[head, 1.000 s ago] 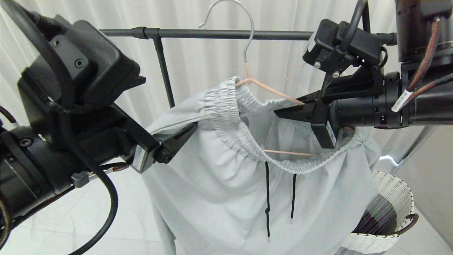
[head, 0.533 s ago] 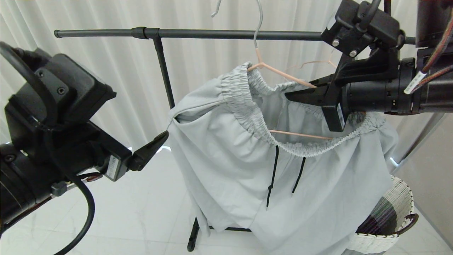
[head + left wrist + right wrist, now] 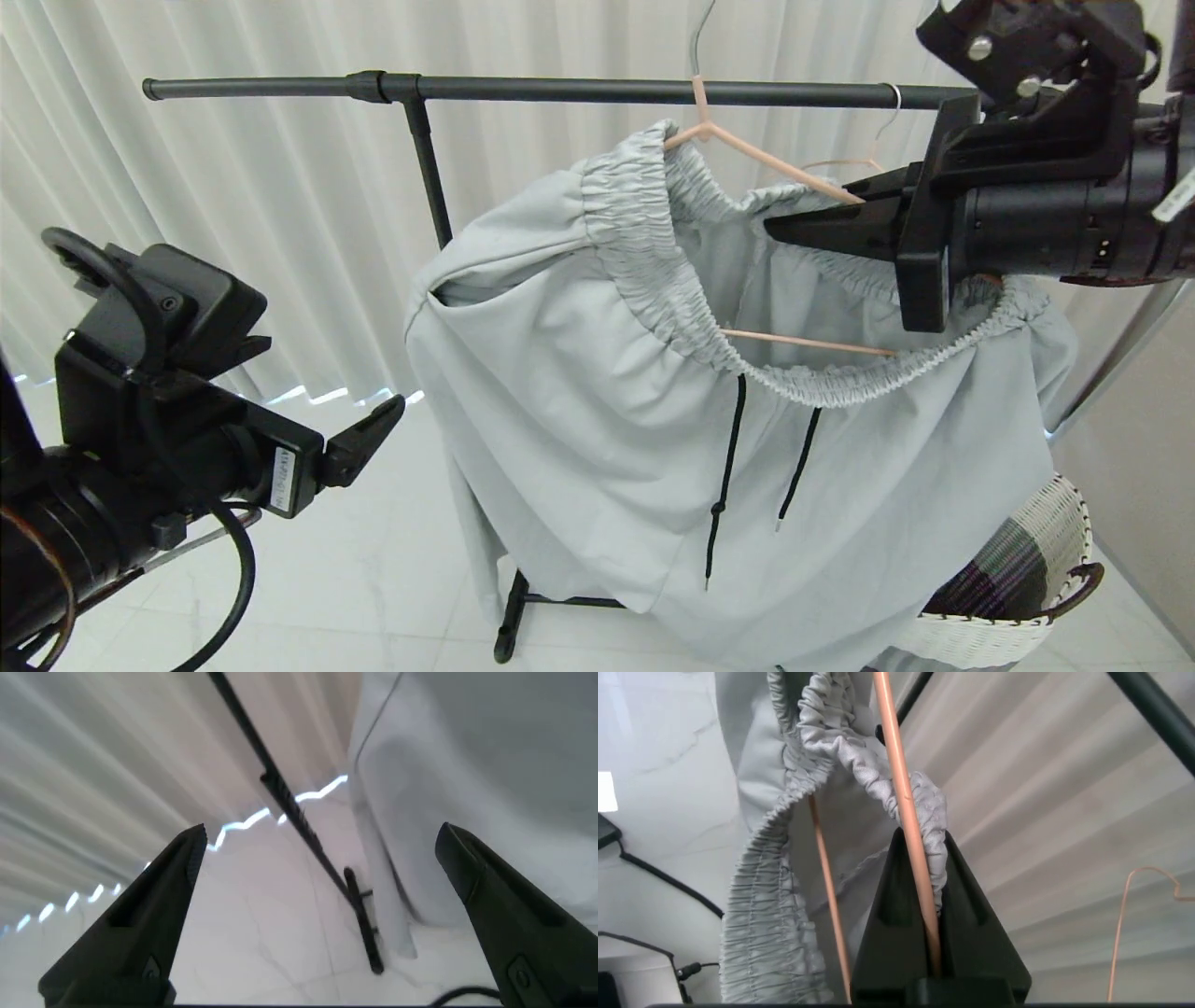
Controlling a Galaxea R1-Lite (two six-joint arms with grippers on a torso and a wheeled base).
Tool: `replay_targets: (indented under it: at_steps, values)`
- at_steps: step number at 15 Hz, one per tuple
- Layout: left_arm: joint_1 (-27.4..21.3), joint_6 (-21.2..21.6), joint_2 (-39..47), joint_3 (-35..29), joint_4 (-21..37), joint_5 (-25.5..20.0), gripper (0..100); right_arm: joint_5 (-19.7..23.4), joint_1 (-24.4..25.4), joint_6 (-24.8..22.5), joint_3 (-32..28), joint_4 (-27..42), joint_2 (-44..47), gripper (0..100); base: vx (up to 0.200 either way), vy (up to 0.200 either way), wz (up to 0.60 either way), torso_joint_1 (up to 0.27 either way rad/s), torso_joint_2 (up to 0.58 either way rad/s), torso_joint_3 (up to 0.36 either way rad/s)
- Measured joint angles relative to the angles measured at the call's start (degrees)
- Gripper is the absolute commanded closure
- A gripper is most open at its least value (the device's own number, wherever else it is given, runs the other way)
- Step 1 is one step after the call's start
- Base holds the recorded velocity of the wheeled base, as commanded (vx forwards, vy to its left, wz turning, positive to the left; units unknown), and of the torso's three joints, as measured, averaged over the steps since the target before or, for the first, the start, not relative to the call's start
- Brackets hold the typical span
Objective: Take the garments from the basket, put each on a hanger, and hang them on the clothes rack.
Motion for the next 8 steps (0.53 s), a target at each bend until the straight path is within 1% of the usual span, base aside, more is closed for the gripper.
replay_targets:
  at_steps: [1, 5, 6, 8]
  values:
    - [0.87, -1.19, 0.59, 0.17, 0.00, -1.51, 0, 0.72, 0.00, 0.00, 0.00, -0.33, -0.33, 100, 0.000, 0.000, 0.00, 0.000, 0.00, 0.000]
    - [3.80, -1.58, 2.07, 0.27, 0.00, -5.01, 0, 3.23, 0.38, 0.00, 0.05, -0.41, -1.34, 100, 0.000, 0.000, 0.00, 0.000, 0.00, 0.000]
    - [4.33, -1.61, 2.23, 0.24, 0.00, -5.86, 100, 3.36, 0.72, 0.04, 0.07, -0.41, -1.60, 100, 0.000, 0.000, 0.00, 0.000, 0.00, 0.000]
    - [4.94, -1.67, 2.38, 0.22, -0.02, -6.41, 100, 3.38, 1.49, 0.04, 0.13, -0.41, -2.01, 100, 0.000, 0.000, 0.00, 0.000, 0.00, 0.000]
